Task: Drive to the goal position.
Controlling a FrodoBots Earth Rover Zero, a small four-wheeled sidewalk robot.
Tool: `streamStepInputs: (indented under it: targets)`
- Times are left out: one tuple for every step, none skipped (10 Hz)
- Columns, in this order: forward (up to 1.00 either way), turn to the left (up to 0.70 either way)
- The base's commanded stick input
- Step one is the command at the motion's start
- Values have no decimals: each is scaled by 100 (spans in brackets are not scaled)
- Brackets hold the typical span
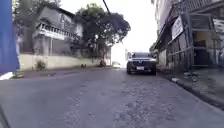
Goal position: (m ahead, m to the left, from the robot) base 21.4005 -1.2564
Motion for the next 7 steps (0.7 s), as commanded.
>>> streamStepInputs:
  targets:
    - [97, -1]
    - [97, -1]
    - [97, -1]
    - [93, -1]
    - [76, -1]
    - [72, -1]
    - [74, -1]
